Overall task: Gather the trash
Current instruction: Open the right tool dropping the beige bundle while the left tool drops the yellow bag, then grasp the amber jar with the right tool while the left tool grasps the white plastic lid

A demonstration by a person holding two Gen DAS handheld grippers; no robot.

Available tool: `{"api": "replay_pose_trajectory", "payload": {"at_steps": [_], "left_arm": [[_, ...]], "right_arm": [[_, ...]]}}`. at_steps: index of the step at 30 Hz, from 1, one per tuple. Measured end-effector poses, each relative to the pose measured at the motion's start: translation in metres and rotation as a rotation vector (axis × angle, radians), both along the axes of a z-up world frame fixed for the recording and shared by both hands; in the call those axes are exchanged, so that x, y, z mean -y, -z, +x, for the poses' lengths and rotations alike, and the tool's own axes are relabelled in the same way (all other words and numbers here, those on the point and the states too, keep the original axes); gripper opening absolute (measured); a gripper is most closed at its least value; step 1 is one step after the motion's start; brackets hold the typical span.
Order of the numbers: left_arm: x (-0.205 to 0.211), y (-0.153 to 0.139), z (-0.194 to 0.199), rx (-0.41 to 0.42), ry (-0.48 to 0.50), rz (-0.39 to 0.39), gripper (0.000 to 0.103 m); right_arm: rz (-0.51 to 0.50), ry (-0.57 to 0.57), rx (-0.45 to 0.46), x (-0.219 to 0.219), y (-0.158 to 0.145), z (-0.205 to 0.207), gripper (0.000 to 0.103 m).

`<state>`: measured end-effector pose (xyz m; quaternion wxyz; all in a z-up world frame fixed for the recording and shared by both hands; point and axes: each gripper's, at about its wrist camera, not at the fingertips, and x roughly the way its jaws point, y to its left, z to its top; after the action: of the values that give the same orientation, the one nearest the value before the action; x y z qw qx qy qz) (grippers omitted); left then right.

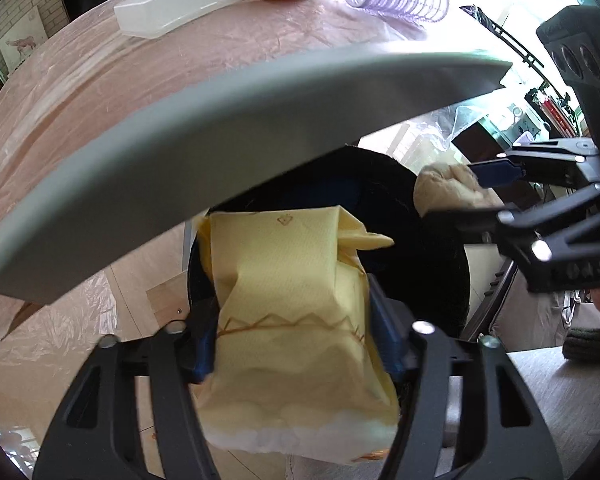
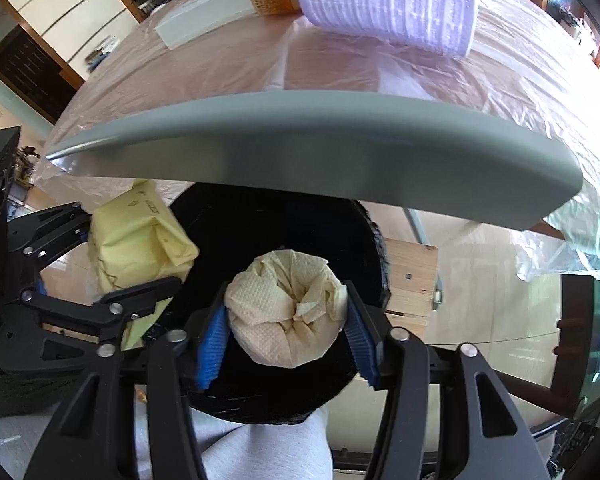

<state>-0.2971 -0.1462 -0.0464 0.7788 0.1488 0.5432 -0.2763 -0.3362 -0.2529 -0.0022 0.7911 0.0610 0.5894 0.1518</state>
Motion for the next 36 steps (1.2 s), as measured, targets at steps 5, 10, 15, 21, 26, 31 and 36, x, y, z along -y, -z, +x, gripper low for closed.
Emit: {"api": "replay_pose_trajectory", "payload": {"at_steps": [5, 10, 15, 21, 26, 31, 36], "left_arm": [[-0.004, -0.005, 0.002, 0.018, -0.006, -0.004, 0.081], [-0.012, -0.012, 0.002, 0.021, -0.022, -0.020, 0.081], [-0.023, -0.034, -0.004, 0.048, -0.036, -0.054, 0.081], [-0.037, -0.087, -0.003, 0.155, -0.056, -0.128, 0.092], [-0.039, -0.110, 0.022, 0.261, -0.088, -0.124, 0.095], [-0.036, -0.110, 0.060, 0.275, -0.123, -0.107, 0.095], [-0.035, -0.103, 0.089, 0.260, -0.104, -0.092, 0.095]], "right_arm": [[0.000, 0.025, 0.015, 0.005, -0.008, -0.006, 0.081], [0.000, 0.039, 0.027, 0.012, -0.019, -0.010, 0.081], [-0.015, 0.030, 0.085, 0.018, -0.047, -0.019, 0.081], [-0.046, 0.061, 0.275, 0.026, -0.113, -0.024, 0.092], [-0.015, 0.139, 0.366, 0.039, -0.140, 0.003, 0.098], [-0.055, 0.134, 0.395, 0.028, -0.142, 0.040, 0.098], [-0.069, 0.084, 0.384, 0.012, -0.130, 0.070, 0.097]]}}
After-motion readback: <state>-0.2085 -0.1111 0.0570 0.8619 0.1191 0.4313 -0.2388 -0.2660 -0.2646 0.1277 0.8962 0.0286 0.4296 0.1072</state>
